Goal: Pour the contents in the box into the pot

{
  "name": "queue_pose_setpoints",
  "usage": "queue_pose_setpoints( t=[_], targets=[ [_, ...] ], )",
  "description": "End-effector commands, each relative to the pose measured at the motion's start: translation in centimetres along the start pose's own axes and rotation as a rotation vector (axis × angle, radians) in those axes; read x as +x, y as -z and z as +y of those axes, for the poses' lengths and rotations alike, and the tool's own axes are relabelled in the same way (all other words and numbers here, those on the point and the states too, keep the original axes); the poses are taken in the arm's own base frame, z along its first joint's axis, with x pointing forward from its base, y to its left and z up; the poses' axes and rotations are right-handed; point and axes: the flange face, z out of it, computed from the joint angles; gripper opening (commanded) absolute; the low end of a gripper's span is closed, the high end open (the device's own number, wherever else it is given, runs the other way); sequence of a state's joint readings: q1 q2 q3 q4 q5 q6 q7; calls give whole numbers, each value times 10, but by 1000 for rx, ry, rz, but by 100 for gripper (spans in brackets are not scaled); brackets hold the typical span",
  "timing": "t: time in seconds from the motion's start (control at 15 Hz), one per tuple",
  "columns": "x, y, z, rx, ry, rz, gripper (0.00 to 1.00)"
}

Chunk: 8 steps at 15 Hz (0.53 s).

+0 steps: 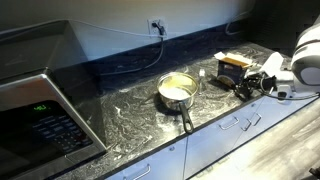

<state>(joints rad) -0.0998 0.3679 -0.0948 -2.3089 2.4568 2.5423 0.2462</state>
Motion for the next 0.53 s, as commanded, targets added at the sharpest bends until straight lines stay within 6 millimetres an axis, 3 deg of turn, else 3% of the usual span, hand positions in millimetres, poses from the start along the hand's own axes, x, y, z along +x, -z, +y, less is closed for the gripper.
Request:
queue_pose_setpoints(
  t=[0.0,0.47],
  targets=[
    [-21,33,-4,-64,103,-18,20],
    [-60,74,-4,-290,348,15,20]
  ],
)
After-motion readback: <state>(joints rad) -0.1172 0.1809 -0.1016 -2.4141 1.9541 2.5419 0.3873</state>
